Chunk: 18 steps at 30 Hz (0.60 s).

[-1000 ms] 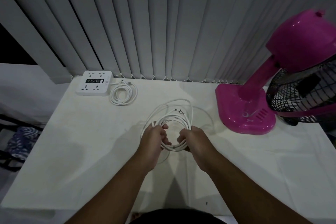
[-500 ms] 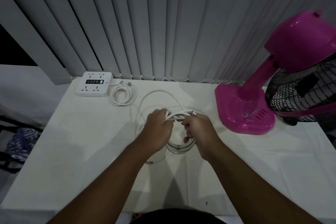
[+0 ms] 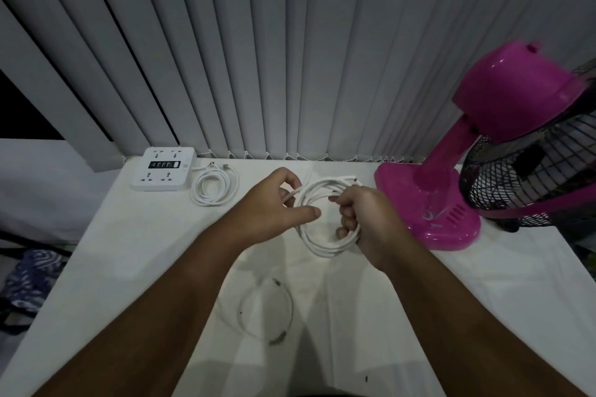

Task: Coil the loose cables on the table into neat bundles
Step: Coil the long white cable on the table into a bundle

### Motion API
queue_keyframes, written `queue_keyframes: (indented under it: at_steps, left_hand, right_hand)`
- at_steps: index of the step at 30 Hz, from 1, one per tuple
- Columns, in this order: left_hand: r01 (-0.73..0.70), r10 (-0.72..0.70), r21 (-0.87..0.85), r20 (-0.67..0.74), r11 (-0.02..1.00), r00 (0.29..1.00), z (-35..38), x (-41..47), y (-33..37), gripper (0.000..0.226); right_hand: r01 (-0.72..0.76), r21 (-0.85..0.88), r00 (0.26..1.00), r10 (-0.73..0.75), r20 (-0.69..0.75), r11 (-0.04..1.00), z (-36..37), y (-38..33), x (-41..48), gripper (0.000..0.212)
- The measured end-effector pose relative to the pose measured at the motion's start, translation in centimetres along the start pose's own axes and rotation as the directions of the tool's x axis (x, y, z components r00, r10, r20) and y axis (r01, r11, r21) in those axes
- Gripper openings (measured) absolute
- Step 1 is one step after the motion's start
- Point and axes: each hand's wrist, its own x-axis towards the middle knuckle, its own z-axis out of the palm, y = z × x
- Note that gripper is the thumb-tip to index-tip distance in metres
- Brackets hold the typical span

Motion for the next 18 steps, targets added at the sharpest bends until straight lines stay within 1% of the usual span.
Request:
queue_keyframes:
  at_steps: [2,4,5,6,7,8,10,12,13,14,15,16,18]
  left_hand:
    - [0.097,-0.07,-0.259,0.113,0.961,0.991,0.1,0.0,0.5,0.03]
    - [0.156,-0.092,-0.502,0.15,0.851,0.984,0.6,-0.2,0.9,0.008]
    - [0.177,-0.108,-0.604,0.148,0.777,0.983,0.9,-0.3,0.9,0.004]
    - [0.195,-0.134,-0.682,0.142,0.705,0.981,1.4,-0.3,0.8,0.01]
    - [0.198,-0.16,-0.73,0.122,0.655,0.979,1.8,-0.3,0.7,0.013]
    - [0.193,-0.19,-0.75,0.09,0.633,0.978,2.2,-0.3,0.4,0.014]
    - [0.183,-0.237,-0.73,0.03,0.659,0.971,2.5,-0.4,-0.1,0.014]
    - [0.193,-0.248,-0.637,0.002,0.746,0.969,2.4,-0.6,-0.5,0.009]
    - [0.21,-0.251,-0.567,0.006,0.797,0.968,2.3,-0.8,-0.7,0.013]
    - [0.237,-0.263,-0.509,0.021,0.828,0.965,2.2,-0.9,-0.8,0.021]
    - [0.258,-0.272,-0.471,0.04,0.844,0.962,2.2,-1.0,-0.8,0.027]
    - [0.267,-0.272,-0.45,0.054,0.852,0.961,2.2,-1.1,-0.7,0.03]
    - [0.262,-0.265,-0.463,0.06,0.847,0.962,2.3,-1.3,-0.7,0.033]
  right_hand:
    - [-0.051,0.139,0.999,0.051,0.004,0.989,0.1,-0.3,0.1,0.015]
    - [-0.099,0.25,0.995,0.094,0.034,0.963,0.3,-0.4,0.0,0.009]
    - [-0.118,0.279,0.993,0.109,0.046,0.953,0.5,-0.2,0.0,0.008]
    - [-0.132,0.286,0.991,0.122,0.052,0.949,0.7,0.1,-0.1,0.01]
    - [-0.137,0.267,0.99,0.128,0.052,0.954,0.9,0.4,-0.1,0.012]
    - [-0.129,0.213,0.992,0.122,0.043,0.968,1.1,0.8,-0.2,0.012]
    - [-0.064,-0.004,0.998,0.064,0.02,0.998,1.1,1.4,-0.4,0.009]
    - [0.033,-0.265,0.999,-0.031,0.013,0.964,0.5,1.7,-0.3,0.03]
    - [0.078,-0.357,0.997,-0.073,0.026,0.931,0.1,1.6,-0.3,0.041]
    - [0.115,-0.427,0.993,-0.095,0.066,0.897,-0.2,1.5,-0.3,0.048]
    - [0.143,-0.482,0.988,-0.093,0.125,0.864,-0.3,1.2,-0.3,0.049]
    - [0.153,-0.525,0.982,-0.068,0.177,0.838,-0.2,1.0,-0.3,0.043]
    - [0.123,-0.568,0.975,0.007,0.221,0.814,0.1,0.9,-0.3,0.03]
